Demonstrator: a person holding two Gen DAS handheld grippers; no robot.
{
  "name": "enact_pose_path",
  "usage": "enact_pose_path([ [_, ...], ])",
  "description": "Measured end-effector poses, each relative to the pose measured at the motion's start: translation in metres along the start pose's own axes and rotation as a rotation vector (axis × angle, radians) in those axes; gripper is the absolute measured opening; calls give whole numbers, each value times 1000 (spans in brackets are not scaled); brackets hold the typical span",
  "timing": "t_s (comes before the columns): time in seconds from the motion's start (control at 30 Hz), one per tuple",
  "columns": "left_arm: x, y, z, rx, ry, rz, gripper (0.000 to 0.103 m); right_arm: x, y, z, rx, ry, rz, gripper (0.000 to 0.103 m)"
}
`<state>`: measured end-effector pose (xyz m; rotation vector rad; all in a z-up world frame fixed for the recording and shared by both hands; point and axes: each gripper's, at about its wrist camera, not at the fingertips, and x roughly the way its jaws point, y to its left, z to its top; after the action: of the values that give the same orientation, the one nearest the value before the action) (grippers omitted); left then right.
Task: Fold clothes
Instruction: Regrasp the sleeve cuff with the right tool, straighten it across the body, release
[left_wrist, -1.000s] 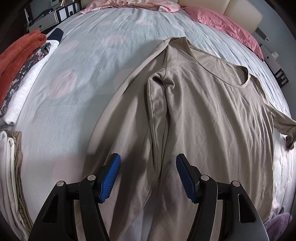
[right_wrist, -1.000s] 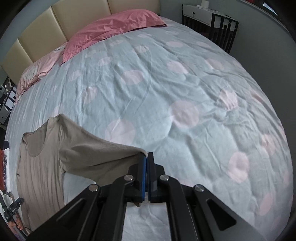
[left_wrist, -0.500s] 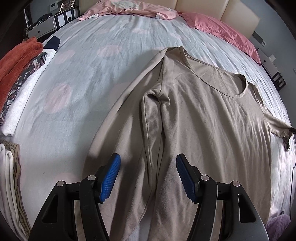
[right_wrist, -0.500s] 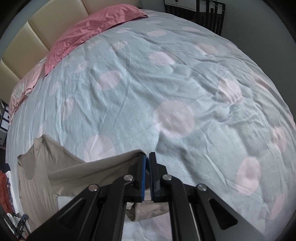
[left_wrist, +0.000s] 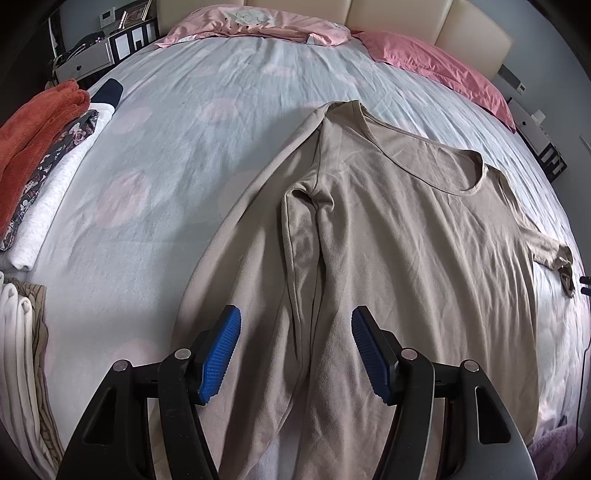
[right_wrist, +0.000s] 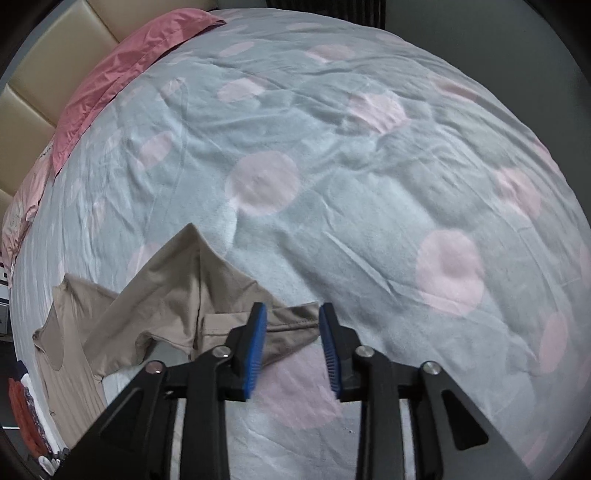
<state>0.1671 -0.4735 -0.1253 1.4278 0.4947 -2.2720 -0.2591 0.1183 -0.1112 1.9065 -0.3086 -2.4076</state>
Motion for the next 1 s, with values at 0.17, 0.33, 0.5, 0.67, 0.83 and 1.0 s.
enact_pose_path([
  [0.17,0,1,0,4,2,7,64,15,-4,2,11,26,-14,40],
  [0.33,5,-3,3,13,17,18,64,25,10,-5,-106,56,-53,6],
  [0.5,6,-7,2,39,21,30,64,0,14,-10,-176,23,-77,3],
  [0.67,1,-7,1,43,9,32,64,-36,0,-14,-187,-23,-112,3],
  [0.83,-4,-7,1,41,-2,35,64,-51,-30,-13,-140,-24,-137,4],
  [1.0,-10,-9,0,46,-14,50,64,-51,-63,-23,-53,-20,-169,6],
])
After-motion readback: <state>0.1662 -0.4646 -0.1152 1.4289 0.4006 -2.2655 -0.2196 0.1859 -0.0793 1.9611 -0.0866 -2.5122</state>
